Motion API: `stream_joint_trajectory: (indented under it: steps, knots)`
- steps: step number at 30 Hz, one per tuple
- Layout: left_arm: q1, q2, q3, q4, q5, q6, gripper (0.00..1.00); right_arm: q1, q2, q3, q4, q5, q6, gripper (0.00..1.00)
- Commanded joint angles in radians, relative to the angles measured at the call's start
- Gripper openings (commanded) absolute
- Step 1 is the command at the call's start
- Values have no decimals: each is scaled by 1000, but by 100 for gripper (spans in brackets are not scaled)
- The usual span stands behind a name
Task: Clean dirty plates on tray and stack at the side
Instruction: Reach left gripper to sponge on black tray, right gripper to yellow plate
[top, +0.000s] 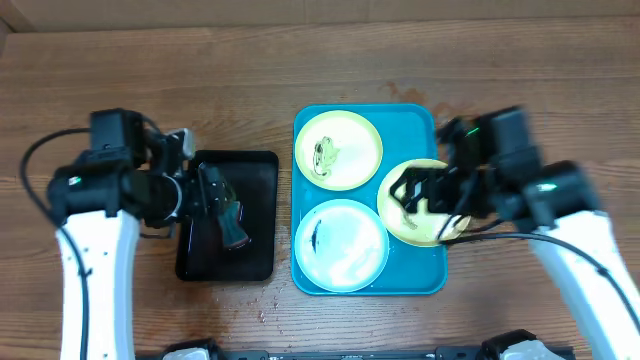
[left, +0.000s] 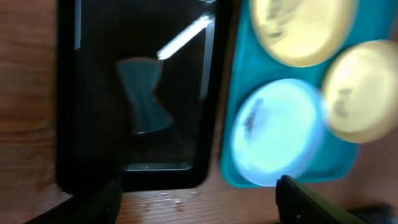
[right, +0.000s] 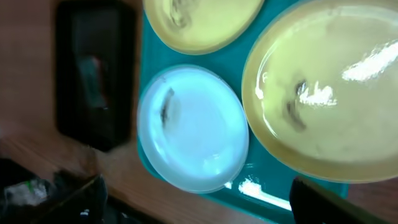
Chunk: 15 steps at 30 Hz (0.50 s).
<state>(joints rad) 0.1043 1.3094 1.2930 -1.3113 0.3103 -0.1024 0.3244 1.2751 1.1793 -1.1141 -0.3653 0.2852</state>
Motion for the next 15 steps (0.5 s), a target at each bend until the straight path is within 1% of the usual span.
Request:
stream_joint_trajectory:
  steps: [1, 3, 5, 9, 10, 12, 13, 15]
  knots:
    - [-80, 25, -132, 77, -262, -160, 77, 40, 1, -145, 89, 69, 98, 93]
    - [-116, 37, -216, 150, -343, -236, 76, 41, 1, -205, 140, 68, 109, 90]
    - [-127, 60, -296, 230, -377, -284, 70, 41, 1, -243, 166, 66, 109, 87]
    - [-126, 125, -405, 384, -345, -287, 64, 41, 1, -264, 170, 74, 104, 85]
    - [-126, 144, -417, 414, -339, -287, 60, 41, 1, -264, 171, 74, 103, 84]
    - [-129, 195, -431, 476, -323, -287, 49, 41, 1, -264, 176, 74, 103, 83]
    - [-130, 218, -433, 502, -313, -286, 44, 41, 1, -264, 182, 73, 103, 82]
    - [-134, 272, -434, 550, -304, -286, 41, 41, 1, -264, 190, 73, 103, 81]
